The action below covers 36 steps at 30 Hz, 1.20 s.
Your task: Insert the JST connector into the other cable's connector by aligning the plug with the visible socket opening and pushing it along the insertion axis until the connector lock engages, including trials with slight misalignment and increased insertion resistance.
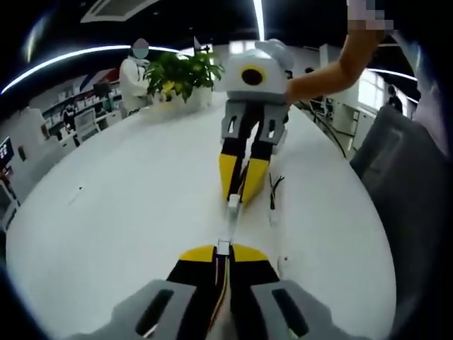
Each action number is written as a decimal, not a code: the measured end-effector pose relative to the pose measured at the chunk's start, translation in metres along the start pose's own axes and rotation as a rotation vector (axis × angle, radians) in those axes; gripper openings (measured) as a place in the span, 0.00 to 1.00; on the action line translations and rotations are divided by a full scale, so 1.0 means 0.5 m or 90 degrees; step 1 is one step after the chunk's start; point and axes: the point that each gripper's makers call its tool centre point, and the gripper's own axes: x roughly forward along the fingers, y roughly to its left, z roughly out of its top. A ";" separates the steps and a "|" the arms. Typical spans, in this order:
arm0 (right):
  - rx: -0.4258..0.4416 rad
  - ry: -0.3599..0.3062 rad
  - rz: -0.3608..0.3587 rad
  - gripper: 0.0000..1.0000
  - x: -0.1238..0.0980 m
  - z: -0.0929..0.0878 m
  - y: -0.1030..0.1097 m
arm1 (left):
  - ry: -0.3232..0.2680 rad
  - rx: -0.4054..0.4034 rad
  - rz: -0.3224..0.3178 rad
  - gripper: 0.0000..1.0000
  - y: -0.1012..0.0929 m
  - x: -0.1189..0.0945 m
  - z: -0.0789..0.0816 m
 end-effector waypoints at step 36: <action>-0.032 -0.009 -0.001 0.04 -0.020 0.030 0.008 | -0.017 0.029 -0.018 0.00 -0.020 -0.001 0.064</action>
